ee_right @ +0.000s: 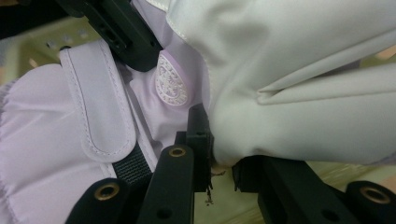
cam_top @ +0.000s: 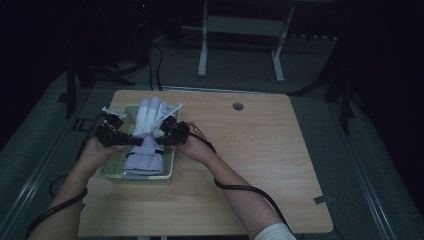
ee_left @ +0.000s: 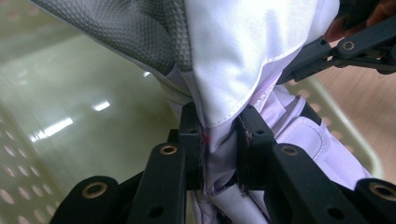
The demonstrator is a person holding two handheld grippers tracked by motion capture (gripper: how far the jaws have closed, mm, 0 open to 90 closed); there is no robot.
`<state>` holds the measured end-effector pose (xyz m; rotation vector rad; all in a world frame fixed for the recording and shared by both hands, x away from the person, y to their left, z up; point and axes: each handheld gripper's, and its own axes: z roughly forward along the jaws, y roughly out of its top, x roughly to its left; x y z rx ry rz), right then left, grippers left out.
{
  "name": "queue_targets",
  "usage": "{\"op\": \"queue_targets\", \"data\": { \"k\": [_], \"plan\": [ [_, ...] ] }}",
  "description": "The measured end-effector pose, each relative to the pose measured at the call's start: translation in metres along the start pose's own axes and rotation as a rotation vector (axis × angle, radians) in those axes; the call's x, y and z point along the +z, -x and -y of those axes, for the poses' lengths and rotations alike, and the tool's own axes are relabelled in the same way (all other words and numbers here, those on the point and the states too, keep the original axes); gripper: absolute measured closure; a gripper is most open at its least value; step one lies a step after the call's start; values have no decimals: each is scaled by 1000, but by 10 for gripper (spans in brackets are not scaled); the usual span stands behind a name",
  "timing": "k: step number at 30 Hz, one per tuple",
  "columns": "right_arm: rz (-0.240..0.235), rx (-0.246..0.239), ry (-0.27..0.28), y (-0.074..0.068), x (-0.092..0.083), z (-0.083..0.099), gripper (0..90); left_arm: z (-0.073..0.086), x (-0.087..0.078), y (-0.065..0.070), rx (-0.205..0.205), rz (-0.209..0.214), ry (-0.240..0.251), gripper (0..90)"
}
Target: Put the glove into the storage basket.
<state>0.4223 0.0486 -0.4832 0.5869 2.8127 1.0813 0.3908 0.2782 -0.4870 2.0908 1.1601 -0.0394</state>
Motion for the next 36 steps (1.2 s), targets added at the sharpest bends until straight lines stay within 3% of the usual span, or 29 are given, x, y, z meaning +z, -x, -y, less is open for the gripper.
{"op": "queue_targets", "data": {
  "k": [12, 14, 17, 20, 25, 29, 30, 33, 36],
  "plan": [
    [-17, 32, -100, -1, 33, 9, 791, 12, 19, -6, -19, -60, -86, 735],
    [-13, 36, -107, -1, 34, 8, 770, 12, 22, -5, -25, -88, -100, 693],
    [-5, 24, -114, -3, 34, 7, 728, 12, 25, -3, -25, -175, -115, 569],
    [15, 31, -128, -3, 35, 7, 656, 11, 26, -2, -45, -225, -110, 491],
    [32, 68, -111, 1, 26, 4, 523, 7, 34, 3, -33, -317, -156, 449],
    [30, 58, -84, 5, 11, 1, 442, 6, 30, 6, -29, -335, -129, 406],
    [20, 53, -77, 6, 8, 2, 411, 6, 28, 5, -35, -328, -114, 374],
    [-6, 50, -52, 8, -2, 4, 314, 10, 18, 6, -38, -247, -47, 233],
    [-57, 27, -26, 12, -13, 8, 176, 12, 13, 12, -23, -242, 1, 177]
  ]
}}
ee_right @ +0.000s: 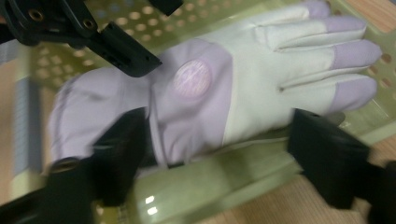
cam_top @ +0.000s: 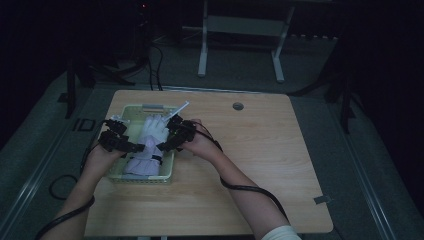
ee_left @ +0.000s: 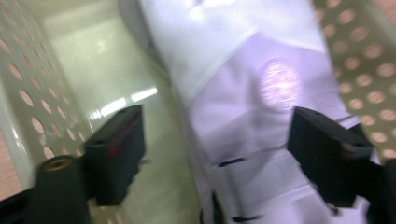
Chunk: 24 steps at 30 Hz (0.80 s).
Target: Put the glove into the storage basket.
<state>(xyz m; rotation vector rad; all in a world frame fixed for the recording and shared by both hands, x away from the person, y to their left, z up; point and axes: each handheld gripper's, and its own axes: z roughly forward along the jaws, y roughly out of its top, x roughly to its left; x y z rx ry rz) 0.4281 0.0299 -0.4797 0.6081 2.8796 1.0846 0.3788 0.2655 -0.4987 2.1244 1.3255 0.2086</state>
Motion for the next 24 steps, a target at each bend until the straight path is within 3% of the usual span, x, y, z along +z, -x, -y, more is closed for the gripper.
{"op": "queue_targets", "data": {
  "k": [2, 5, 8, 13, 16, 19, 21, 24],
  "plan": [
    [18, -38, 3, 1, -5, 3, 165, 1, -4, 4, -2, -14, 60, 154],
    [0, -56, 20, 2, -13, 7, 141, 4, -9, 12, 33, -14, 153, 116],
    [-4, -61, 51, 3, -21, 11, 139, 6, -12, 19, 49, -5, 188, 115],
    [5, -66, 63, 5, -31, 18, 139, 6, -15, 31, 47, 36, 215, 115],
    [4, -70, 65, 7, -35, 25, 139, 5, -16, 45, 66, 76, 248, 115],
    [4, -66, 66, 8, -39, 31, 138, 4, -16, 51, 72, 85, 247, 115],
    [3, -63, 69, 9, -42, 35, 138, 3, -15, 64, 88, 117, 263, 115],
    [5, -59, 79, 10, -46, 39, 138, 1, -14, 73, 106, 134, 267, 115]
  ]
}}
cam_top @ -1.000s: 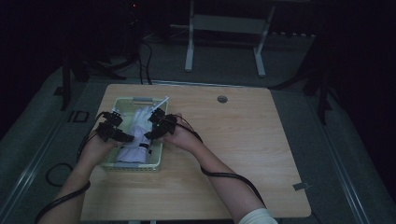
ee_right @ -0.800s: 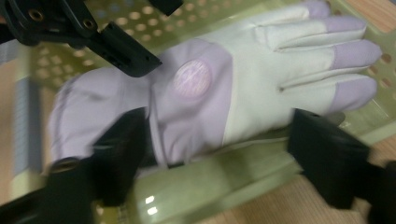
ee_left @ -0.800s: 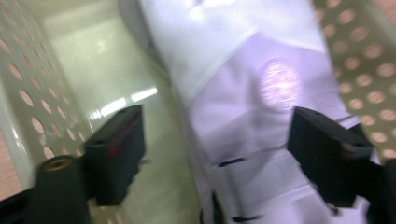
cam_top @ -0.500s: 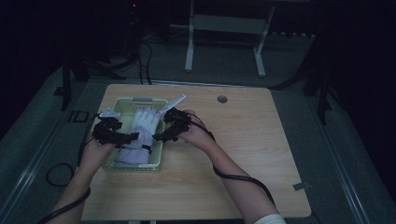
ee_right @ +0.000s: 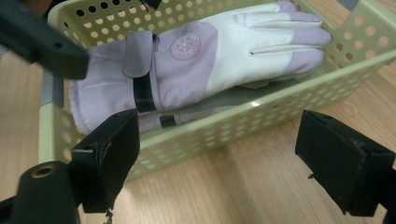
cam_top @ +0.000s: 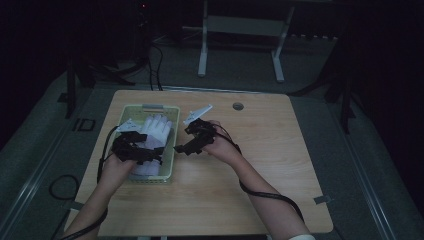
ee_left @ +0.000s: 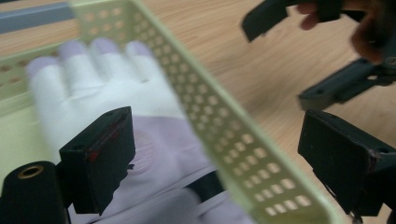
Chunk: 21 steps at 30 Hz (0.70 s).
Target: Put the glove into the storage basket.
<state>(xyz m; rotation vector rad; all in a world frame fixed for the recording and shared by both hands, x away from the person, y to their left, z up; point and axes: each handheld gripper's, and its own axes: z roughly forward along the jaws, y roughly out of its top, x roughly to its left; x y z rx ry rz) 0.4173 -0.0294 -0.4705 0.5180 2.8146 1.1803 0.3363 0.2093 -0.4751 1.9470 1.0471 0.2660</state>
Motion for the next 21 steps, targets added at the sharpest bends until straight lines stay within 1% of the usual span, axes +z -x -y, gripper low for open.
{"op": "queue_targets", "data": {
  "k": [1, 2, 3, 4, 5, 6, 7, 8, 9, 10, 11, 12, 13, 14, 15, 16, 18, 19, 20, 21],
  "plan": [
    [3, 2, 8, 1, -5, 4, 138, -1, 2, 7, 10, 19, 5, 115],
    [4, 5, 14, 1, -7, 5, 138, -2, 3, 11, 13, 24, 8, 115],
    [4, 5, 14, 1, -7, 5, 138, -2, 3, 11, 13, 24, 8, 114],
    [9, 13, 21, 3, -13, 10, 138, -3, 5, 20, 33, 40, 8, 114],
    [9, 13, 21, 3, -13, 10, 138, -3, 5, 20, 33, 40, 8, 114],
    [10, 17, 31, 4, -17, 13, 138, -4, 7, 28, 41, 50, 14, 115],
    [10, 17, 31, 4, -17, 13, 138, -4, 7, 28, 41, 50, 14, 114],
    [10, 23, 37, 5, -22, 17, 138, -5, 10, 36, 53, 71, 14, 114],
    [11, 26, 41, 6, -24, 19, 138, -5, 10, 36, 53, 71, 14, 114],
    [5, 34, 49, 6, -27, 22, 138, -5, 13, 44, 60, 86, 24, 114],
    [5, 34, 49, 6, -27, 22, 138, -5, 13, 44, 60, 86, 24, 114],
    [4, 38, 53, 8, -30, 27, 138, -5, 17, 52, 75, 93, 17, 114],
    [4, 38, 53, 8, -30, 27, 138, -5, 17, 52, 75, 93, 17, 114],
    [8, 44, 48, 9, -32, 32, 138, -4, 23, 59, 108, 91, 3, 114],
    [8, 44, 48, 9, -32, 32, 138, -4, 23, 59, 108, 91, 3, 114],
    [6, 54, 49, 10, -34, 39, 138, -4, 28, 64, 131, 98, -16, 114],
    [-2, 65, 58, 11, -38, 45, 138, -4, 33, 69, 144, 111, -20, 114],
    [-2, 65, 58, 11, -38, 45, 138, -4, 33, 69, 144, 111, -20, 114],
    [-2, 66, 60, 11, -40, 48, 139, -5, 37, 74, 154, 120, -26, 114],
    [1, 70, 64, 12, -43, 54, 138, -5, 38, 77, 153, 129, -24, 114]
  ]
}}
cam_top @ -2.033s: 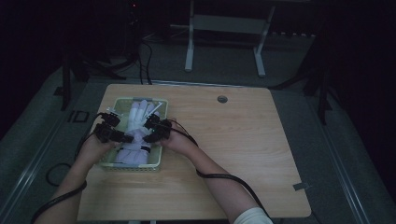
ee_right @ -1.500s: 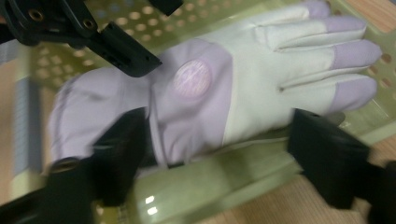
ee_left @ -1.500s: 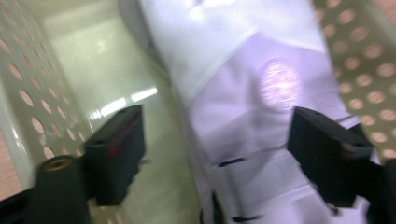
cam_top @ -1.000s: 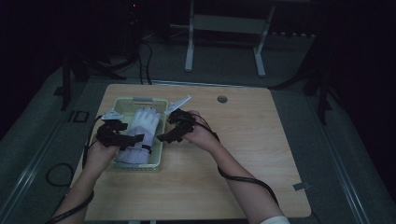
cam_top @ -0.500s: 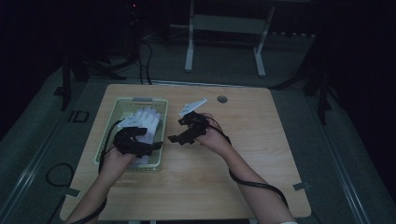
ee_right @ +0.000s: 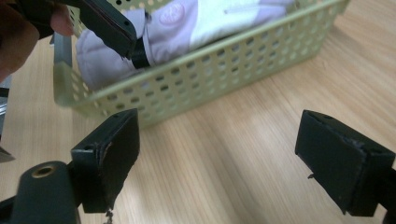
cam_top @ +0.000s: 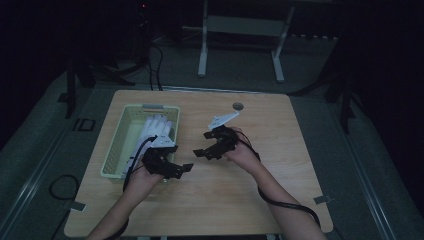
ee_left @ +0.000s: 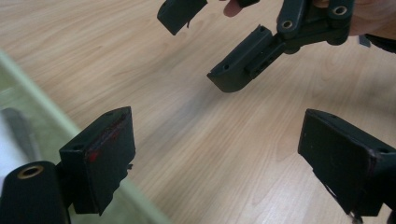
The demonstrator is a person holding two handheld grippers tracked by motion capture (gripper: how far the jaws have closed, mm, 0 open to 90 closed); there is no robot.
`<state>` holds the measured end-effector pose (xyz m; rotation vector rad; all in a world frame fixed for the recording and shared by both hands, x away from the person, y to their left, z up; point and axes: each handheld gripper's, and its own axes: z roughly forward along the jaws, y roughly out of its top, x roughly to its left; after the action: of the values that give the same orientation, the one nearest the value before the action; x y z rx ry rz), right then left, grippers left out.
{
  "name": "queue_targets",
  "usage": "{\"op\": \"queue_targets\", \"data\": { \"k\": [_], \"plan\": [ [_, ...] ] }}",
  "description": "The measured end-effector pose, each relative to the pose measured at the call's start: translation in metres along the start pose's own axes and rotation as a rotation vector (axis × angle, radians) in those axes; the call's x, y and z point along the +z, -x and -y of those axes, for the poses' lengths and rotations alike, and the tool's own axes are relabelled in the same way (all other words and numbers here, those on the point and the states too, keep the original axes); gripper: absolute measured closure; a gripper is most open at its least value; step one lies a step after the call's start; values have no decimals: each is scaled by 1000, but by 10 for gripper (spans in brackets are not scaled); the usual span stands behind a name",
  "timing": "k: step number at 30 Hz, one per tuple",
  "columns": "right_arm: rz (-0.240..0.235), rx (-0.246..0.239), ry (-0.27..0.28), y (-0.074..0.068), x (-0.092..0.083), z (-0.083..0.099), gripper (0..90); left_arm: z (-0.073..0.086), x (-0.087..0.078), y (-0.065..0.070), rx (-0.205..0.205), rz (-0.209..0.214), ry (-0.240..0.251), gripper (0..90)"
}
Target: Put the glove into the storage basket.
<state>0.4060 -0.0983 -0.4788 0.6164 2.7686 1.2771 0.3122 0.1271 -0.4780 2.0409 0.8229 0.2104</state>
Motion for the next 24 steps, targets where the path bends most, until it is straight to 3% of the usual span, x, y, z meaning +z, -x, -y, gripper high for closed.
{"op": "queue_targets", "data": {
  "k": [14, 24],
  "plan": [
    [44, 51, -28, 13, -16, 49, 139, 4, 35, 32, 27, 95, -17, 114],
    [40, 79, -39, 14, -18, 84, 139, 17, 65, 50, 41, 166, -36, 114]
  ]
}}
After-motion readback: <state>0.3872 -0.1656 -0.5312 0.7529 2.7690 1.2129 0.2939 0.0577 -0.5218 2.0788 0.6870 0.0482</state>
